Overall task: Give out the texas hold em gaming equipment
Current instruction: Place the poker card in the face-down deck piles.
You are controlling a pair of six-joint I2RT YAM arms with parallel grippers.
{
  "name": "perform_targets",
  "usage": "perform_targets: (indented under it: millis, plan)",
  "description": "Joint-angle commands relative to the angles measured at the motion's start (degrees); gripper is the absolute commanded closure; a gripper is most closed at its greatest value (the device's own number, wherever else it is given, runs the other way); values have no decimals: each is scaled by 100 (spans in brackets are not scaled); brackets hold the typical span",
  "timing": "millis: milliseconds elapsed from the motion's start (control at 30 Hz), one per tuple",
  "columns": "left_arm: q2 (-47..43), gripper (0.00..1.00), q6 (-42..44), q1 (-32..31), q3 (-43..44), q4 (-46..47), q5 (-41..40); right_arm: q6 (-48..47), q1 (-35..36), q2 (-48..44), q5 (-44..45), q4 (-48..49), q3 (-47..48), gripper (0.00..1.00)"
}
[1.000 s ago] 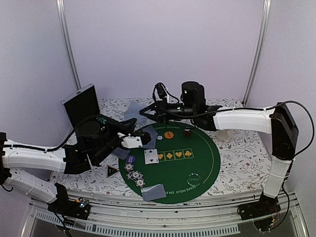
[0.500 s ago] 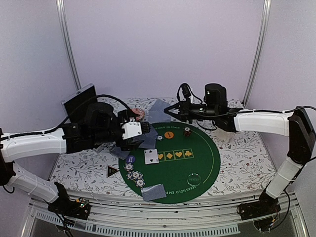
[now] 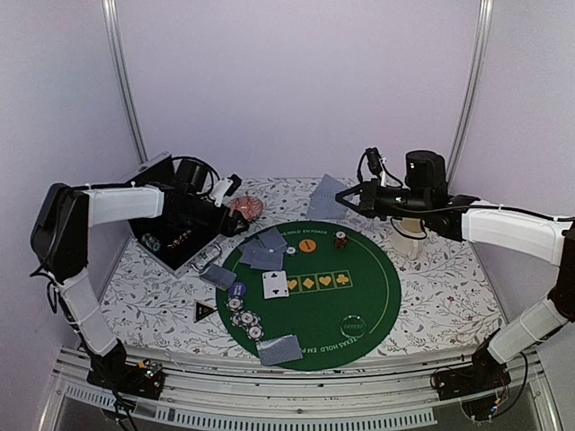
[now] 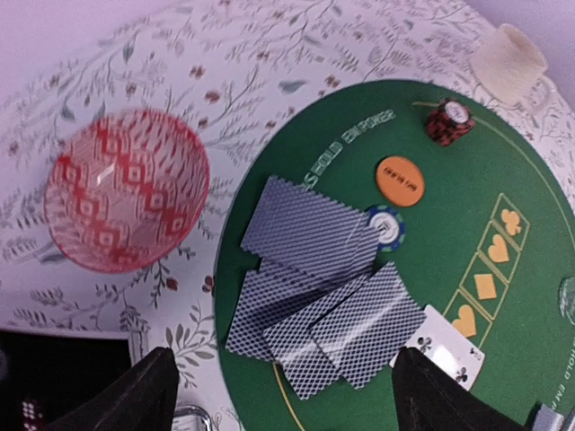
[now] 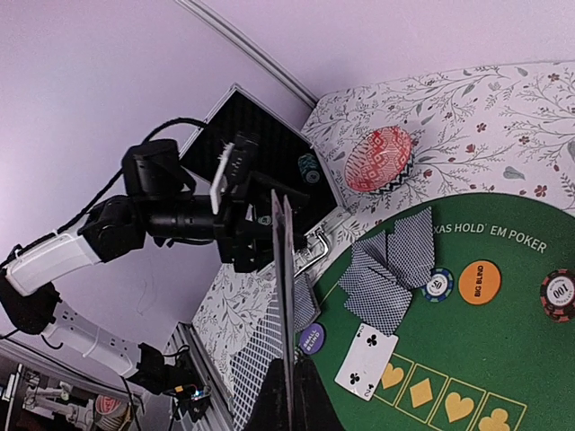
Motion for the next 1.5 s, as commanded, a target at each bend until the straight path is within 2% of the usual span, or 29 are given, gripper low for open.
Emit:
perform_targets:
  millis: [0,33,100,333,467,667,767,900,1233,1467]
  plan:
    - [808,14,-1443,39,67,-238,-188,-509,-20,-290,285,-394,-119,98]
    - [886,13,-1503,34,79,-161,-219,-519,-14,-305,290,-408,-140,98]
    - [1107,2,-1557,17,81,7,-242,-540,-18,-322,292,-426,-175,98]
    - [1213,2,-986,-365,-82,328,-550,-259,15,88,-23,-239,-231,98]
    - [1558,5,-1149,-258,-52,336,-370,47,197,649,-153,-28,0,98]
    - [1493,17,-1345,-184,-152,404,33,473,421,2036,-548,177,929,98]
    - [1365,18,-1500,-144,-309,595,214,809,462,2753,-712,269,1420,98]
    - [1336,20,-1670,-33,-512,706,315,1141,533,3246,-819,345,1745,98]
    - [-358,17,-1732,257,-705,456,-141,1576,1159,4025,-878,474,2750,98]
    - [-1530,15,-1810,672,-1246,502,-419,2442,1775,4972,-277,1071,3624,98]
